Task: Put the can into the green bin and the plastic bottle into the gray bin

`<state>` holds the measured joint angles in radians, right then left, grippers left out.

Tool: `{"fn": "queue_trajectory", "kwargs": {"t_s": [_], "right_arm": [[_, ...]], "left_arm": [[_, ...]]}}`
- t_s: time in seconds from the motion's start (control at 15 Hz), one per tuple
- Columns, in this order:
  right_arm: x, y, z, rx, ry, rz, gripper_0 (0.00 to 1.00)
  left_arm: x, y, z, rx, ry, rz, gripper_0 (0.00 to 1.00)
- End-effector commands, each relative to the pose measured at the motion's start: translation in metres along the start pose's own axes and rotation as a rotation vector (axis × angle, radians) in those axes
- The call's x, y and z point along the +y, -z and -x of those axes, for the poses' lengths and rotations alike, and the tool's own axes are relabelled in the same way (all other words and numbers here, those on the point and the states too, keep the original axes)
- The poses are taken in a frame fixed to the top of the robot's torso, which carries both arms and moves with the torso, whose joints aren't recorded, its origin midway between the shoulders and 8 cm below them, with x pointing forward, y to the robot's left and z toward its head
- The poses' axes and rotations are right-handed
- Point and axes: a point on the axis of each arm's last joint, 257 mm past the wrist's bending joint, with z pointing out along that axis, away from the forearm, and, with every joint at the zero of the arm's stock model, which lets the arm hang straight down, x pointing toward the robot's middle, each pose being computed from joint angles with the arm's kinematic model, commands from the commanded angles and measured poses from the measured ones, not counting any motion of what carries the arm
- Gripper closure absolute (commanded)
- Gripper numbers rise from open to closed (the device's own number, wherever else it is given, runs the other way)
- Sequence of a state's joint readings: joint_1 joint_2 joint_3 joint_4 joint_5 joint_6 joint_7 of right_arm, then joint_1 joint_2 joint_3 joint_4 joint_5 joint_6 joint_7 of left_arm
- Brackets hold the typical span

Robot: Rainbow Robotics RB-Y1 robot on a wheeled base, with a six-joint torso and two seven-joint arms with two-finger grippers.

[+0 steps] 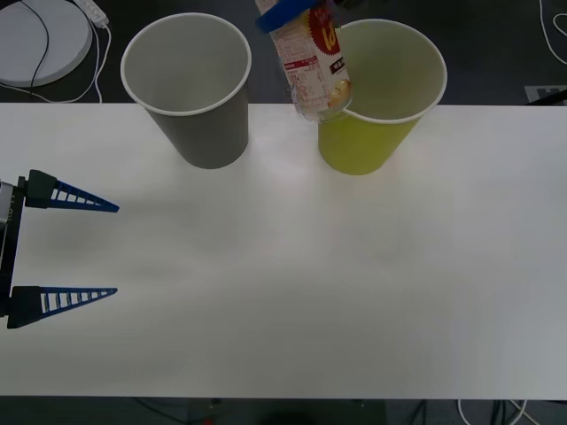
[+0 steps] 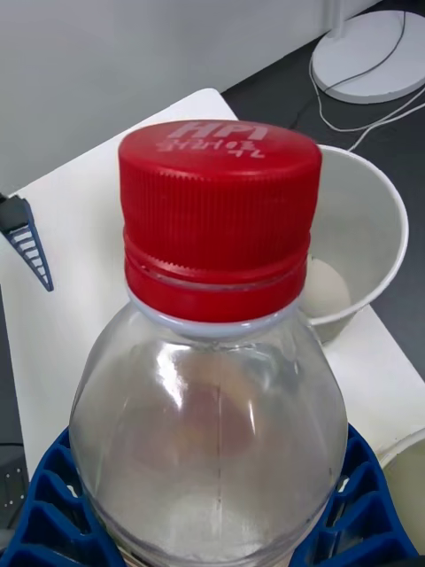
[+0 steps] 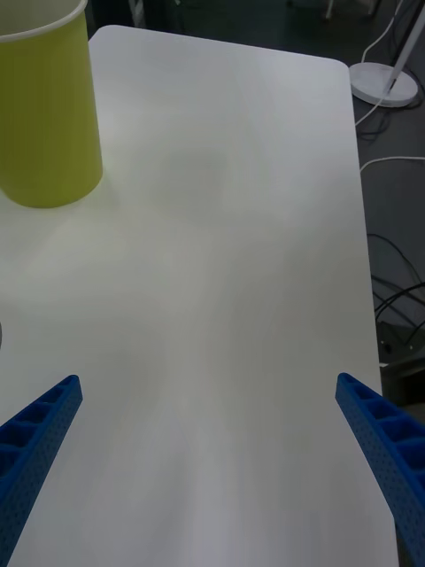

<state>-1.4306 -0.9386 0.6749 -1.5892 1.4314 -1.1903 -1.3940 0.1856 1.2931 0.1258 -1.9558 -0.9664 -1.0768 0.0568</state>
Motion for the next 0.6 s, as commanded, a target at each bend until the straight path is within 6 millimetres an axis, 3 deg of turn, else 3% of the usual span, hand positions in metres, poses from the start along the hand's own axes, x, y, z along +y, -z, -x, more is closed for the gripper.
{"fn": "queue_trajectory", "kwargs": {"t_s": [0.07, 0.6], "right_arm": [[-0.014, -0.020, 0.014, 0.037, -0.024, -0.024, 1.00], [-0.039, -0.066, 0.049, 0.098, -0.102, -0.119, 1.00]], "left_arm": [[0.000, 0.000, 0.000, 0.000, 0.000, 0.000, 0.00], [0.000, 0.000, 0.000, 0.000, 0.000, 0.000, 0.00]]}}
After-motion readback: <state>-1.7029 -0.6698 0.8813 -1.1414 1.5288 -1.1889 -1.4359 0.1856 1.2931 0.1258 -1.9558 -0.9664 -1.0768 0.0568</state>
